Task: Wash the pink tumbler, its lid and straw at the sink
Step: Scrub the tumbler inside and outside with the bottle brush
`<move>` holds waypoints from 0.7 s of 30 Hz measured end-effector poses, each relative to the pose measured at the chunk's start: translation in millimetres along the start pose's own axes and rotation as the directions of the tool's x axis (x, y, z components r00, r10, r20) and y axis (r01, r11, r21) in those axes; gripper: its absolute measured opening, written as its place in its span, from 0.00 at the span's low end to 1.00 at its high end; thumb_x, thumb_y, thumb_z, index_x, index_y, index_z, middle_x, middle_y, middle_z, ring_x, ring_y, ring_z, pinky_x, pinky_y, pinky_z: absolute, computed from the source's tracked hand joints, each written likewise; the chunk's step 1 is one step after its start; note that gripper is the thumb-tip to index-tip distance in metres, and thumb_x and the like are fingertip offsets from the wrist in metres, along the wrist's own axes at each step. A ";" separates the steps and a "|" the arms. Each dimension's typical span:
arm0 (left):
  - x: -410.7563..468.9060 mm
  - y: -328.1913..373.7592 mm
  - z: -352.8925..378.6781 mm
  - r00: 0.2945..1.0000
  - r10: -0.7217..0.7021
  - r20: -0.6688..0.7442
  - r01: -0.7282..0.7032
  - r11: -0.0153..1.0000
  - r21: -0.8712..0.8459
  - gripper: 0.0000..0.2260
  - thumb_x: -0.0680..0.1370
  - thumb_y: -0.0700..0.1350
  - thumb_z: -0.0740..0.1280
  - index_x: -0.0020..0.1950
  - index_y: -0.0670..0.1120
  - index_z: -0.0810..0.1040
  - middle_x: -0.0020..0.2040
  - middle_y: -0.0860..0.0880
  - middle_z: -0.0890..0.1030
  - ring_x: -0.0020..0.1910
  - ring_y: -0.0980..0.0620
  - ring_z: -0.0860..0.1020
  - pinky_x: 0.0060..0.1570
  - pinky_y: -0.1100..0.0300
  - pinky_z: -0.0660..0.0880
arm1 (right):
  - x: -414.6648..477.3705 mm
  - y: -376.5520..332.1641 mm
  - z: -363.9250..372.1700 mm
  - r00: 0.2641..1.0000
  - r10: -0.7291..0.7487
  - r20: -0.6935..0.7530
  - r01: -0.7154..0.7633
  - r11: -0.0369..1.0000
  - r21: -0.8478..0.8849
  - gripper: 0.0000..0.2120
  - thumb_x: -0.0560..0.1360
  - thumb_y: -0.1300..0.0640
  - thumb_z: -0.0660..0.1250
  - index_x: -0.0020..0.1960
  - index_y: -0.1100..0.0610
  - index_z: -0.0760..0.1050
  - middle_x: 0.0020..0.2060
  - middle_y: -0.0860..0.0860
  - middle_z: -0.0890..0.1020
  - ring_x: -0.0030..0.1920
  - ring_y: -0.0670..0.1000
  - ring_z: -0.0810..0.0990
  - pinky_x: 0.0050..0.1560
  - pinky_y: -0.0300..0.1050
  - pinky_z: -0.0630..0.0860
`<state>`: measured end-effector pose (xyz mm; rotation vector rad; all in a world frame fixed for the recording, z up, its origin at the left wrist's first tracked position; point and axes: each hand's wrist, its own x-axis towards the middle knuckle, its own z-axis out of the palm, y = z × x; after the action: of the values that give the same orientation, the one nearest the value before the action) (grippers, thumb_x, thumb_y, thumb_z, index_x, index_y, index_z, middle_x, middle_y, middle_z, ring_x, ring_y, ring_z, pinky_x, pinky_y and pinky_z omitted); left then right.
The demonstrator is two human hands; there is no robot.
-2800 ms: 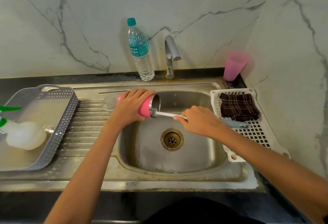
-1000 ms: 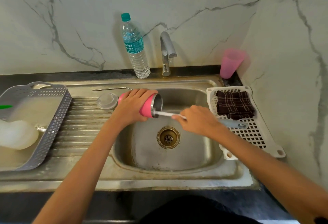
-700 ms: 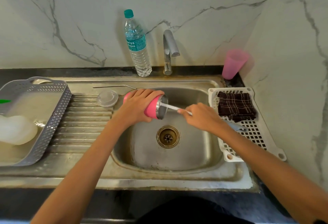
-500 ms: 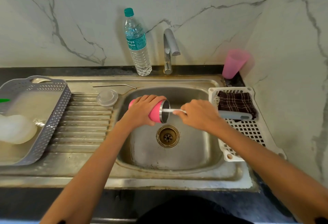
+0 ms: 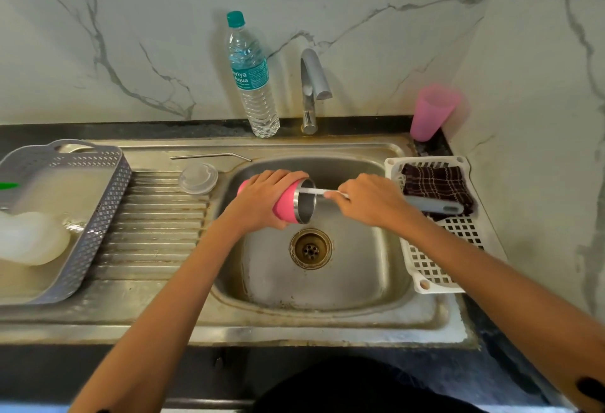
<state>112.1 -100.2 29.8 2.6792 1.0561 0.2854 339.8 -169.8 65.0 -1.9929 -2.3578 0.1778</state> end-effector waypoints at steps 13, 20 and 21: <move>12.2 7.5 -6.7 0.999 0.030 -0.027 -0.027 0.995 0.097 0.42 0.64 0.51 0.78 0.75 0.51 0.64 0.70 0.49 0.71 0.69 0.46 0.69 0.68 0.47 0.65 | 3.0 -14.8 -18.1 0.999 -0.002 -0.038 0.003 0.999 0.037 0.26 0.81 0.40 0.51 0.31 0.53 0.67 0.27 0.50 0.72 0.32 0.52 0.75 0.35 0.45 0.71; 9.4 0.5 -6.4 1.000 -0.003 -0.028 0.005 0.995 0.098 0.43 0.64 0.51 0.78 0.76 0.52 0.63 0.71 0.50 0.70 0.69 0.47 0.68 0.68 0.47 0.65 | -10.3 -14.9 -29.4 1.000 0.021 0.014 -0.021 0.999 0.042 0.27 0.81 0.39 0.50 0.31 0.54 0.68 0.29 0.51 0.74 0.33 0.52 0.76 0.35 0.45 0.71; 11.0 3.7 -5.1 0.999 -0.001 -0.032 0.004 0.996 0.086 0.43 0.64 0.51 0.78 0.75 0.52 0.63 0.70 0.50 0.71 0.69 0.47 0.69 0.68 0.47 0.65 | -8.2 -18.0 -26.7 1.000 0.020 0.015 -0.021 0.998 0.061 0.27 0.81 0.39 0.50 0.31 0.54 0.67 0.29 0.51 0.73 0.34 0.53 0.76 0.36 0.46 0.71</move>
<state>121.0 -94.4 36.7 2.7581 1.1054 0.2888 326.6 -179.3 94.0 -1.9956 -2.3121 0.2629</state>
